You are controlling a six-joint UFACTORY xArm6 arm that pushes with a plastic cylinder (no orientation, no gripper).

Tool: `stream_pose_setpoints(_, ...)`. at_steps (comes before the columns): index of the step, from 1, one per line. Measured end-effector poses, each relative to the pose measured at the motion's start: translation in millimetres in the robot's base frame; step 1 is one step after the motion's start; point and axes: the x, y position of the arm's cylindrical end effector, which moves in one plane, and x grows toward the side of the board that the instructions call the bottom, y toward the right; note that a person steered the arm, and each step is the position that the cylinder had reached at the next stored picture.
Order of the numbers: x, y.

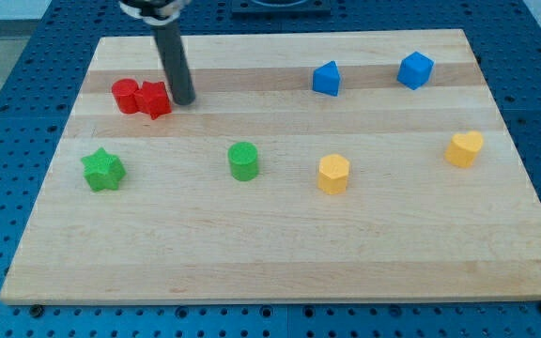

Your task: Move the green circle to down

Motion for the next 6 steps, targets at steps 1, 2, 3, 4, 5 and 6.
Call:
stream_pose_setpoints(1,36,61)
stream_pose_setpoints(2,65,76)
stream_pose_setpoints(3,91,74)
stream_pose_setpoints(4,114,69)
stream_pose_setpoints(5,127,94)
stream_pose_setpoints(6,152,135)
